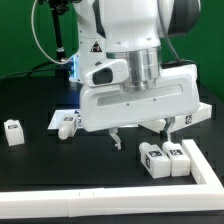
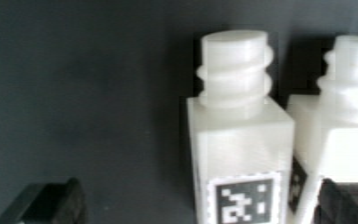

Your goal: Assemble one leg

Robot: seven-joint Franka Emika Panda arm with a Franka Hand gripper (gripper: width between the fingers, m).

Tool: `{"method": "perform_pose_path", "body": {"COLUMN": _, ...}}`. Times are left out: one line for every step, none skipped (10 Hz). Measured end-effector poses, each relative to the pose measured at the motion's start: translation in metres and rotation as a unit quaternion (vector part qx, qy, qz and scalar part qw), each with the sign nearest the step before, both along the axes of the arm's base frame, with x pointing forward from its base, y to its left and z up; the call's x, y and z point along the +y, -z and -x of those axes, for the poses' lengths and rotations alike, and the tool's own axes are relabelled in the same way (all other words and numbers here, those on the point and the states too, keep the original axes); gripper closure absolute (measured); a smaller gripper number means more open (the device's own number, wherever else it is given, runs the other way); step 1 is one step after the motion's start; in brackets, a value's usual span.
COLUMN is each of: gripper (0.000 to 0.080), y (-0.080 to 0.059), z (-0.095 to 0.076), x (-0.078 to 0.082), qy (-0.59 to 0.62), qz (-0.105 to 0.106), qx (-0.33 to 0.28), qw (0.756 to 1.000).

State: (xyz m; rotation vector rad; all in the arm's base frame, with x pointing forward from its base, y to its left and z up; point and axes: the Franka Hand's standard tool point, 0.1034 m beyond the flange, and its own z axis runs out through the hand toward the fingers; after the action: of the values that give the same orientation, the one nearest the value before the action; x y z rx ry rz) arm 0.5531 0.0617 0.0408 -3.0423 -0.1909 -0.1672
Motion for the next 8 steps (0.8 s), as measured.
{"method": "perform_pose_path", "body": {"gripper": 0.015, "y": -0.001, "z": -0.001, "x": -0.002, "qy": 0.001, "qz": 0.0, "qx": -0.001, "qw": 1.0}}
{"method": "perform_pose_path", "body": {"gripper": 0.015, "y": 0.0, "z": 0.0, "x": -0.001, "qy": 0.001, "qz": 0.0, "qx": 0.0, "qw": 1.0}}
{"method": "perform_pose_path", "body": {"gripper": 0.015, "y": 0.0, "z": 0.0, "x": -0.001, "qy": 0.001, "qz": 0.0, "qx": 0.0, "qw": 1.0}}
{"method": "perform_pose_path", "body": {"gripper": 0.015, "y": 0.001, "z": 0.0, "x": -0.001, "qy": 0.0, "qz": 0.0, "qx": 0.001, "qw": 1.0}}
{"method": "perform_pose_path", "body": {"gripper": 0.015, "y": 0.006, "z": 0.005, "x": 0.001, "qy": -0.003, "qz": 0.001, "qx": 0.001, "qw": 1.0}}
{"method": "perform_pose_path", "body": {"gripper": 0.015, "y": 0.016, "z": 0.013, "x": 0.005, "qy": -0.007, "qz": 0.001, "qx": 0.001, "qw": 1.0}}
{"method": "perform_pose_path", "body": {"gripper": 0.015, "y": 0.016, "z": 0.013, "x": 0.002, "qy": -0.009, "qz": 0.002, "qx": -0.002, "qw": 1.0}}
{"method": "perform_pose_path", "body": {"gripper": 0.015, "y": 0.016, "z": 0.014, "x": 0.001, "qy": -0.008, "qz": 0.002, "qx": -0.001, "qw": 1.0}}
